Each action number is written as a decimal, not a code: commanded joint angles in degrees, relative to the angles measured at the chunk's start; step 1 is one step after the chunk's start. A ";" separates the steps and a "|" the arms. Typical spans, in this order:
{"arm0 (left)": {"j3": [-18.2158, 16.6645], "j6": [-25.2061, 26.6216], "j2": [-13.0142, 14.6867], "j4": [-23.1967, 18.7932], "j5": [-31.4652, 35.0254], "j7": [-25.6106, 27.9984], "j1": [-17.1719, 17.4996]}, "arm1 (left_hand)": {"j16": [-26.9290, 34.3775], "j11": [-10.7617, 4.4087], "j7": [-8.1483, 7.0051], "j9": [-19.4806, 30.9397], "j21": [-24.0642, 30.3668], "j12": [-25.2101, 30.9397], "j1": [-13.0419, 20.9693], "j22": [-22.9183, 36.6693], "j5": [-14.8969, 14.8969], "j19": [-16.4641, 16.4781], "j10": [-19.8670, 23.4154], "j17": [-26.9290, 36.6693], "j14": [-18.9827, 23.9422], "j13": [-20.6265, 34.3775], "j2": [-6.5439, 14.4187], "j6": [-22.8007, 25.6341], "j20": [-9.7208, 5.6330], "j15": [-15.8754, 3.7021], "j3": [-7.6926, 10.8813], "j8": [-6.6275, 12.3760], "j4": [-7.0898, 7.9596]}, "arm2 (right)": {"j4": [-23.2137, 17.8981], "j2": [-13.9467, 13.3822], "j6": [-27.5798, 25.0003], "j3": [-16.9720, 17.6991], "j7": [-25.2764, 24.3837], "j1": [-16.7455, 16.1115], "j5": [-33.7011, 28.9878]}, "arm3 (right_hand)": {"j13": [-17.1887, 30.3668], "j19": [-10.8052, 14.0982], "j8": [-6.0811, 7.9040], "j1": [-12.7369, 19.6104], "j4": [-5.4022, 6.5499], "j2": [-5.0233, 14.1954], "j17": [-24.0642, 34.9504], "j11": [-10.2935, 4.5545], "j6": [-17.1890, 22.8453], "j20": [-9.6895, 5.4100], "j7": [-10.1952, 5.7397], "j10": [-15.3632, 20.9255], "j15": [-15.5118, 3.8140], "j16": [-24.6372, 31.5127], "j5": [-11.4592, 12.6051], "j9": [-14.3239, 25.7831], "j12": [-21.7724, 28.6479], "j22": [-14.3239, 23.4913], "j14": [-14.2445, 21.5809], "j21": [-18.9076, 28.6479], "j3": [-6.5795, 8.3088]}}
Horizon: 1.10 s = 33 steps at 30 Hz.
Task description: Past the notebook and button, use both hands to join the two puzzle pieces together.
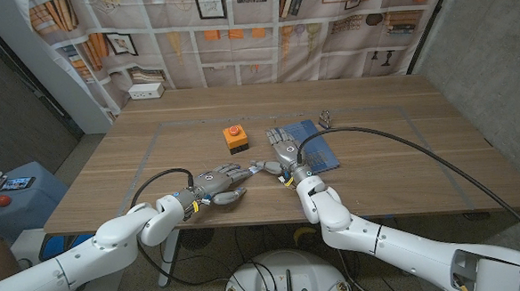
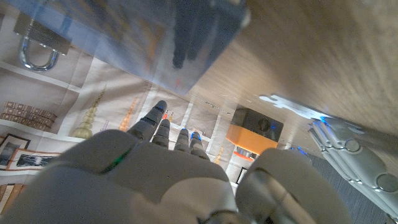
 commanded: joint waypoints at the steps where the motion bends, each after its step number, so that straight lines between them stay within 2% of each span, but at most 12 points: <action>1: -0.19 0.17 0.36 -0.46 0.19 0.61 0.61 | 0.14 3.04 3.77 0.26 -0.06 0.61 0.45 0.12 -0.08 0.14 3.92 0.07 0.16 0.42 5.29 4.47 -2.37 -4.55 0.03 0.46 -0.39 | 1.49 0.69 -1.06 -0.65 1.30 0.32 -0.52 | 0.13 -0.31 -0.16 0.04 0.06 -0.37 0.04 -0.09 -0.72 0.16 -0.05 -0.56 0.25 -0.21 0.18 0.08 -0.04 0.12 -0.64 0.09 -0.49; 33: -0.30 0.24 0.33 -0.58 0.40 0.80 0.78 | 0.14 2.97 3.70 0.26 -0.08 0.63 0.36 0.11 -0.08 0.17 4.12 0.11 0.27 0.41 5.25 4.81 -2.42 -4.61 0.09 0.52 -0.28 | 4.88 2.21 -4.03 -3.01 2.43 1.79 -0.48 | 0.14 -0.42 -0.12 0.45 -0.13 -0.19 -0.07 0.02 -2.44 0.21 -0.09 -1.75 0.35 -0.09 0.40 0.09 0.07 0.12 -0.95 0.38 -0.82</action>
